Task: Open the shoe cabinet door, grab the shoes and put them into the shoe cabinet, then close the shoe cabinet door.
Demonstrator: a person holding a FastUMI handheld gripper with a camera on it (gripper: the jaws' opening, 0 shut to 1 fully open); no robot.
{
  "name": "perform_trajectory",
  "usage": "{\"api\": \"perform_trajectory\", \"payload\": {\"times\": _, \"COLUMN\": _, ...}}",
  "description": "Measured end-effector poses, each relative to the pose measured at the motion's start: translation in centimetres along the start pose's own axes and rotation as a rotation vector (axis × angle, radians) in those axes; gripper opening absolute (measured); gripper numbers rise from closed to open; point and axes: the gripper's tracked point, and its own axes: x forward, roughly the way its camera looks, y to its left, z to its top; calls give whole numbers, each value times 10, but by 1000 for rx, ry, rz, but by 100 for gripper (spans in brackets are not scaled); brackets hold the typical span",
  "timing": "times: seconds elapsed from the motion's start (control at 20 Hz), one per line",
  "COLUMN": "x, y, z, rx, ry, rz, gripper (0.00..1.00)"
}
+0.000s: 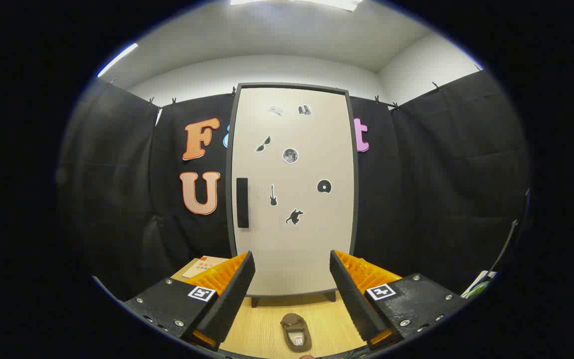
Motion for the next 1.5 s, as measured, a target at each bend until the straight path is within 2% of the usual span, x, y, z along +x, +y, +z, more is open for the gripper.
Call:
{"api": "perform_trajectory", "payload": {"times": 1.05, "x": 9, "y": 15, "z": -1, "rx": -12, "ry": 21, "rz": -10, "gripper": 94}}
{"api": "perform_trajectory", "payload": {"times": 1.5, "x": 57, "y": 48, "z": 2, "rx": -8, "ry": 29, "rz": 41, "gripper": 94}}
